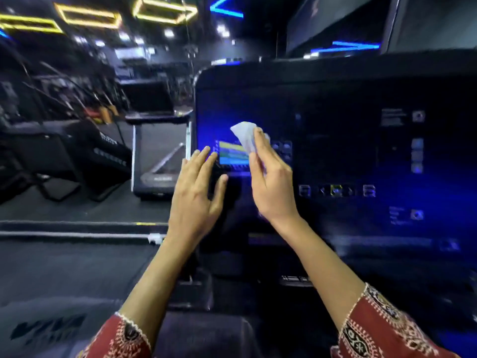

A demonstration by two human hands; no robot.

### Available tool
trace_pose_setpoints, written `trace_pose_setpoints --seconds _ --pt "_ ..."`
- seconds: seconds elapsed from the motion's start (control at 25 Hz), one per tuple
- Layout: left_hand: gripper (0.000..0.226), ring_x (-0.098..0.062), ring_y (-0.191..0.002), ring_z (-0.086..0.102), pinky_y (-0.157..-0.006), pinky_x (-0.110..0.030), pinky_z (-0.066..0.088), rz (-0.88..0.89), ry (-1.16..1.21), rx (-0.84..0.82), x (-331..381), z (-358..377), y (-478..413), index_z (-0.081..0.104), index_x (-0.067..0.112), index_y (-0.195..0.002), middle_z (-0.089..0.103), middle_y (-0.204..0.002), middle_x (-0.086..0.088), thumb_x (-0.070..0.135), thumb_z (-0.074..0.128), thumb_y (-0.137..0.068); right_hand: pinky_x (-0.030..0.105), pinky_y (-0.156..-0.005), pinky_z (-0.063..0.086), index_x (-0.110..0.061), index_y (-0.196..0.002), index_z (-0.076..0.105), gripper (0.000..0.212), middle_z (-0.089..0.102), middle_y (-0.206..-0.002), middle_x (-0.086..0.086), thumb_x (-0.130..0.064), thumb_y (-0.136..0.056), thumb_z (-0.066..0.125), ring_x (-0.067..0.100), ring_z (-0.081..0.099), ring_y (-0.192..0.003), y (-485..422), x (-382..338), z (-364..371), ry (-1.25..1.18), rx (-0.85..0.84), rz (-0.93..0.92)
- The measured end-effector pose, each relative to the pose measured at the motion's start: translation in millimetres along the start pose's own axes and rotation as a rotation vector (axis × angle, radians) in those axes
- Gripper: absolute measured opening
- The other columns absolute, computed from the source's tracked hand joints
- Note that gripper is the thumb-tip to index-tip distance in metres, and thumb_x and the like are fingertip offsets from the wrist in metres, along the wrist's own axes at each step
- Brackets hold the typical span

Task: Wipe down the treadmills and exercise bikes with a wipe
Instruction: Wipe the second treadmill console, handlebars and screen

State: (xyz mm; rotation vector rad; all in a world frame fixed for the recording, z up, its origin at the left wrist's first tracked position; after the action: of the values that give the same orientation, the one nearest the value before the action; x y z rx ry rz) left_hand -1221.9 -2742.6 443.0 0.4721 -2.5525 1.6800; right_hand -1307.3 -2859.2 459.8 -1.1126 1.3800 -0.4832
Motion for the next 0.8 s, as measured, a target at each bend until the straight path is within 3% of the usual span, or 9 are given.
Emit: trace_pose_setpoints --seconds 0.12,0.28,0.36,0.44,0.6,0.68,0.8 --pt "0.053 -0.036 -0.135 0.035 -0.115 -0.033 0.013 0.098 -0.056 -0.005 -33.4 4.1 -59.2 0.046 -0.006 -0.135 0.041 -0.145 -0.021 0.030 0.041 -0.094 0.031 -0.115 0.022 0.011 -0.137 0.040 0.042 0.038 -0.145 0.027 -0.004 -0.098 0.040 0.039 0.034 -0.137 -62.3 -14.8 30.4 0.118 0.044 -0.151" --pt "0.062 -0.024 -0.141 0.017 -0.116 -0.027 0.002 0.177 -0.073 -0.078 -70.2 16.8 -104.6 0.030 -0.003 -0.144 0.022 -0.153 -0.016 0.033 0.034 -0.095 0.055 -0.113 0.023 -0.005 -0.145 0.038 0.049 0.033 -0.153 0.012 -0.023 -0.099 0.034 0.034 0.025 -0.142 -86.4 3.4 88.7 0.698 -0.160 -0.301" --pt "0.064 -0.016 -0.142 0.008 -0.116 -0.025 -0.001 0.194 -0.028 -0.128 -82.3 25.8 -113.3 0.022 0.001 -0.147 0.011 -0.154 -0.006 0.037 0.030 -0.094 0.051 -0.113 0.022 -0.015 -0.147 0.037 0.052 0.031 -0.155 0.002 -0.031 -0.098 0.027 0.026 0.025 -0.144 -96.4 -0.7 111.1 0.882 -0.231 -0.371" --pt "0.066 -0.012 -0.143 0.003 -0.117 -0.021 -0.004 0.213 0.042 -0.154 -87.1 33.7 -123.6 0.016 0.004 -0.149 0.005 -0.154 -0.001 0.039 0.030 -0.095 0.045 -0.117 0.012 -0.022 -0.152 0.022 0.051 0.017 -0.160 -0.005 -0.033 -0.102 0.022 0.019 0.013 -0.147 -123.1 -9.1 119.9 0.963 -0.285 -0.357" --pt "0.060 -0.018 -0.145 0.005 -0.116 -0.020 -0.005 0.284 0.093 -0.149 -76.9 43.9 -136.4 0.021 0.007 -0.150 0.008 -0.157 -0.008 0.034 0.033 -0.097 0.042 -0.116 -0.012 -0.025 -0.152 -0.001 0.052 -0.002 -0.162 -0.003 -0.031 -0.104 0.017 0.022 -0.008 -0.148 -133.7 11.2 65.0 1.081 -0.064 -0.051" --pt "0.057 -0.023 -0.145 0.007 -0.117 -0.023 -0.003 0.327 0.088 -0.134 -72.6 46.5 -132.0 0.024 0.008 -0.149 0.010 -0.157 -0.012 0.032 0.034 -0.098 0.042 -0.116 -0.012 -0.021 -0.151 0.004 0.053 0.008 -0.161 0.005 -0.031 -0.101 0.018 0.027 -0.001 -0.148 -100.0 6.5 69.6 1.042 -0.006 -0.087" --pt "0.059 -0.020 -0.144 0.009 -0.117 -0.022 -0.003 0.304 0.116 -0.110 -79.5 43.8 -135.9 0.021 0.005 -0.148 0.012 -0.155 -0.007 0.031 0.033 -0.097 0.036 -0.117 0.006 -0.013 -0.149 0.029 0.053 0.028 -0.156 0.009 -0.031 -0.099 0.025 0.025 0.020 -0.145 -108.9 -12.0 115.6 0.907 -0.116 -0.316"
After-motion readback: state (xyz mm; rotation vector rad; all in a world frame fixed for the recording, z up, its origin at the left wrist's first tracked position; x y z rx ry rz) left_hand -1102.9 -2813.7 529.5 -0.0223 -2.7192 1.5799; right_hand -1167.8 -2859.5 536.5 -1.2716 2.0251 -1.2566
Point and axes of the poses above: each hand's wrist, its own y-axis away from the middle knuckle, its own z-axis out of the palm, x = y × z, the point moved 10 cm from there along -y, towards the middle knuckle
